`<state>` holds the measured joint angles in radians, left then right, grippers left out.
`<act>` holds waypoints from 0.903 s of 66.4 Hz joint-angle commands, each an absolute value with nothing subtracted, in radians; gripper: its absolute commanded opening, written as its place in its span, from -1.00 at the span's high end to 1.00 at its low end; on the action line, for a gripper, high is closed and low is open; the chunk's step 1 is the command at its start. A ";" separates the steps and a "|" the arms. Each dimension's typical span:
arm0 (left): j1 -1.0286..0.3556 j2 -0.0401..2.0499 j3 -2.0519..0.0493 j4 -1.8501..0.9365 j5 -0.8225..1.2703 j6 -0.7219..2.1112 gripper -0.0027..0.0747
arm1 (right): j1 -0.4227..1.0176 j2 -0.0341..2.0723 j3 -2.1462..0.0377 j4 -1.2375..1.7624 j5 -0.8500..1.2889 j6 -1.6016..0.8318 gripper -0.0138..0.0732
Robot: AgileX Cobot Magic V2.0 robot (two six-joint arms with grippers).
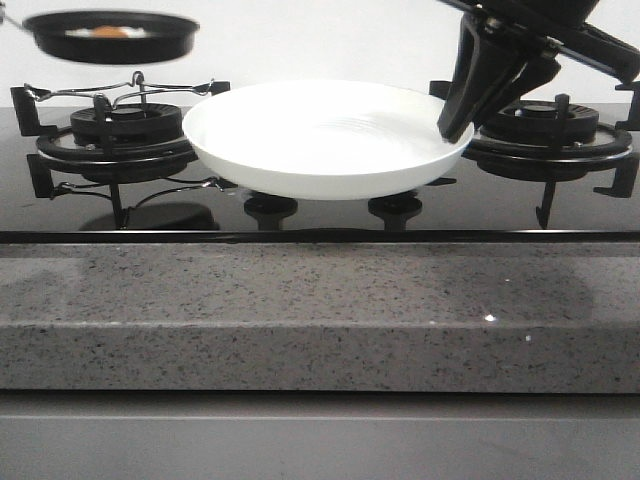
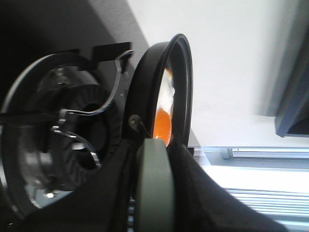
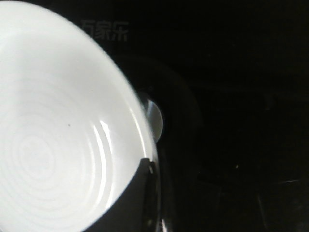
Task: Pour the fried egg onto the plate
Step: 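Tilt the pan with the left gripper to slide the egg onto the plate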
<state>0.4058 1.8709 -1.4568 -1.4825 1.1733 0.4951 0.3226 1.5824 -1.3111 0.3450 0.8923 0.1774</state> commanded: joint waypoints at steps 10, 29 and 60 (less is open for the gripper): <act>0.401 1.727 -1.487 -1.608 1.285 0.517 0.98 | 0.321 1.536 -1.334 0.357 0.858 0.168 0.91; 0.339 1.613 -1.487 -1.557 1.279 0.585 0.98 | 0.321 1.536 -1.334 0.357 0.858 0.168 0.91; 0.031 1.449 -1.487 -1.271 0.936 0.748 0.98 | 0.321 1.536 -1.334 0.357 0.858 0.168 0.91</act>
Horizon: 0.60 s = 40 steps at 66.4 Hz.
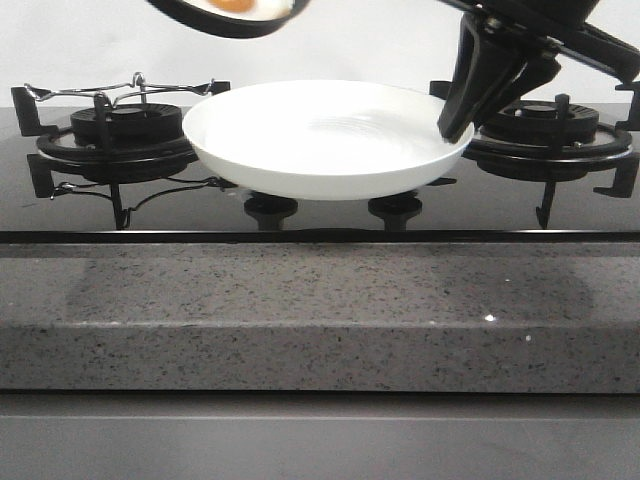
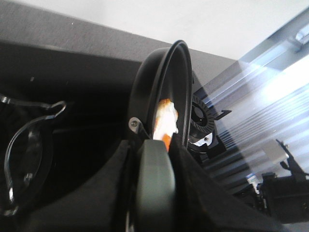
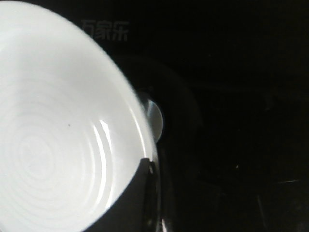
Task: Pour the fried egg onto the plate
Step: 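Tilt the pan with the left gripper to slide the egg onto the plate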
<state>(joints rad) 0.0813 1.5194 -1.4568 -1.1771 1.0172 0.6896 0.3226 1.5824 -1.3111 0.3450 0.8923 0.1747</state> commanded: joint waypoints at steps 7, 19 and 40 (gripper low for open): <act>-0.027 1.414 -1.487 -1.246 0.898 0.834 0.98 | 0.321 1.536 -1.334 0.357 0.858 0.168 0.91; -0.109 1.369 -1.487 -1.193 0.886 1.001 0.98 | 0.321 1.536 -1.334 0.357 0.858 0.168 0.91; -0.222 1.331 -1.487 -1.033 0.875 1.273 0.98 | 0.321 1.536 -1.334 0.357 0.858 0.168 0.91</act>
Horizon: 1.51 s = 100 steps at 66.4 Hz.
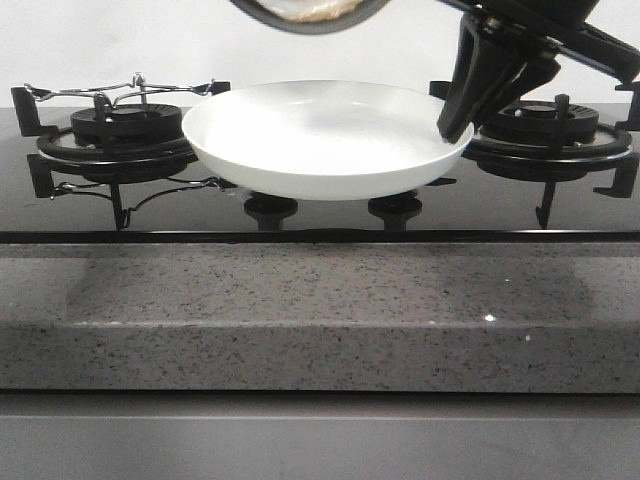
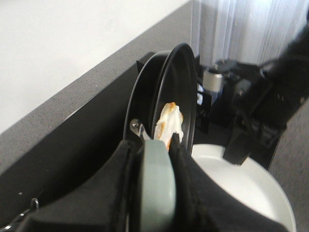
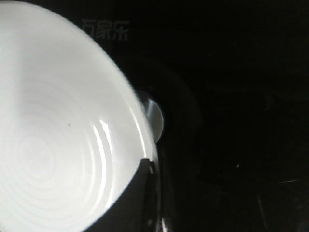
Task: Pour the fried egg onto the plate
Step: 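Tilt the pan with the left gripper to slide the egg onto the plate, then return the empty pan to its burner with the left gripper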
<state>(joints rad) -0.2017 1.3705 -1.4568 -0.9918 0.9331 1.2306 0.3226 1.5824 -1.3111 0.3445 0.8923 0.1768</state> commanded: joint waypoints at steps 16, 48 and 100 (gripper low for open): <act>-0.228 1.329 -1.487 -0.982 0.873 1.278 0.98 | 0.321 1.536 -1.334 0.357 0.858 0.168 0.91; -0.108 1.364 -1.487 -0.982 0.791 1.012 0.98 | 0.321 1.536 -1.334 0.357 0.858 0.168 0.91; 0.409 1.853 -1.487 -1.532 1.176 0.567 0.98 | 0.321 1.536 -1.334 0.357 0.858 0.168 0.91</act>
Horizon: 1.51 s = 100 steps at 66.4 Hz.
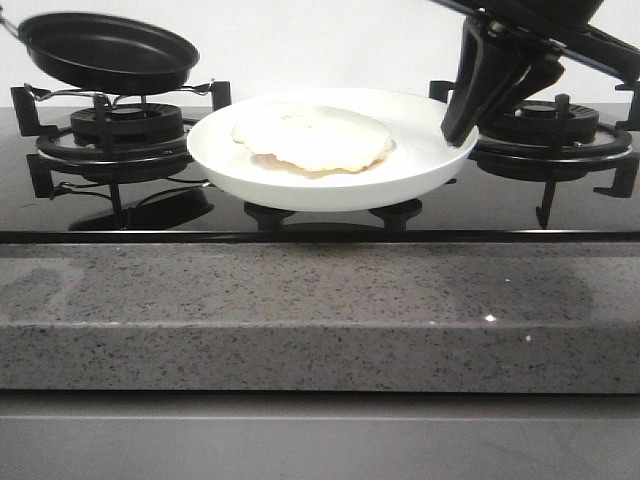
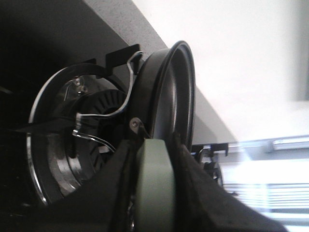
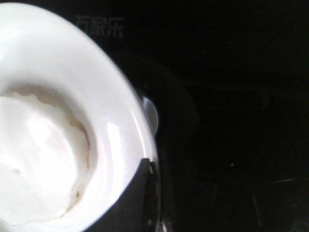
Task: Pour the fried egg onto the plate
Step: 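Return the empty pan to its burner with the left gripper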
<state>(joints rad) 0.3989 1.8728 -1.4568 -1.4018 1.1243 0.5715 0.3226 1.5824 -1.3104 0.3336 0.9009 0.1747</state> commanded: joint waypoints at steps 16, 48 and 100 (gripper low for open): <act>0.413 1.899 -1.487 -1.541 1.203 0.567 0.67 | 0.321 1.536 -1.334 0.357 0.858 0.168 0.91; 0.500 1.896 -1.520 -1.431 1.270 0.593 -0.41 | 0.321 1.536 -1.334 0.357 0.858 0.168 0.91; 0.212 1.373 -1.593 -0.473 1.075 0.307 -0.40 | 0.321 1.536 -1.334 0.357 0.857 0.168 0.91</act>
<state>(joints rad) 0.2971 1.4630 -1.5616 -0.5942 1.1249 0.4003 0.3226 1.5824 -1.3104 0.3336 0.9009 0.1726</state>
